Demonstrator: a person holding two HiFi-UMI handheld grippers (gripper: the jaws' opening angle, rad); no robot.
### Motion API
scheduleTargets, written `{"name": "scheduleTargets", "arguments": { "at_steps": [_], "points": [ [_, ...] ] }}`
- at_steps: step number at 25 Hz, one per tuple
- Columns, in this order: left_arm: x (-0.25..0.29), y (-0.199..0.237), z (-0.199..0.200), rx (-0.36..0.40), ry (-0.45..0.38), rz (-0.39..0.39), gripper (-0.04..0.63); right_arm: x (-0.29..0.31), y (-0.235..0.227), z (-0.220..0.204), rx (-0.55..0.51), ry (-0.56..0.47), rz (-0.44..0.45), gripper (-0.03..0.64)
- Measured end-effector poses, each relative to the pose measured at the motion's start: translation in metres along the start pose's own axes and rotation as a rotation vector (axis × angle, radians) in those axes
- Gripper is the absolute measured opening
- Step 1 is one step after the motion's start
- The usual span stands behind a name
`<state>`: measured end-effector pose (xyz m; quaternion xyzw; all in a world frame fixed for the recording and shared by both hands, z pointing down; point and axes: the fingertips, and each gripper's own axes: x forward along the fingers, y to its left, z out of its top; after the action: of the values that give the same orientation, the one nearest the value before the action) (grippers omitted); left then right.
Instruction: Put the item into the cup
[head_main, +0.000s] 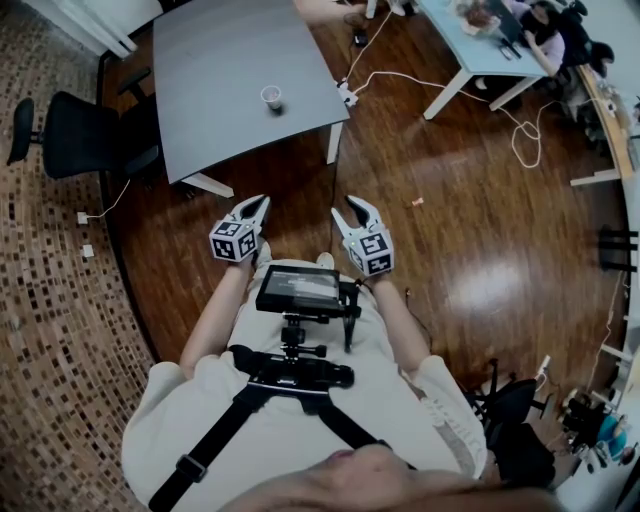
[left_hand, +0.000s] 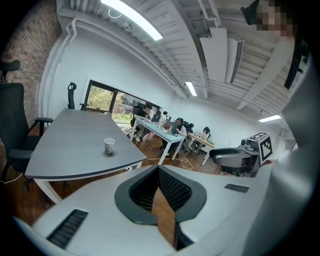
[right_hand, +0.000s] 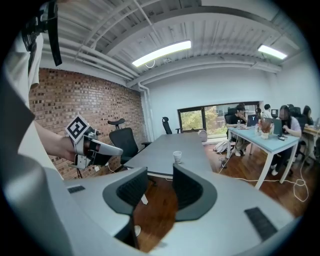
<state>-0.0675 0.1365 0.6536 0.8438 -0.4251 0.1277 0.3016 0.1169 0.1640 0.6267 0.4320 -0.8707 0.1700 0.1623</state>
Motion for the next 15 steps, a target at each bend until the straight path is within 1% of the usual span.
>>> {"name": "scheduleTargets", "arguments": {
  "at_steps": [7,15],
  "points": [
    [0.003,0.001,-0.003,-0.007,0.006,-0.001,-0.002,0.0,-0.002,-0.008,-0.018,0.045,0.0,0.17],
    [0.01,-0.003,-0.004,-0.002,0.006,-0.016,-0.002,-0.002,-0.005,-0.015,-0.018,0.052,-0.001,0.169]
  ]
}}
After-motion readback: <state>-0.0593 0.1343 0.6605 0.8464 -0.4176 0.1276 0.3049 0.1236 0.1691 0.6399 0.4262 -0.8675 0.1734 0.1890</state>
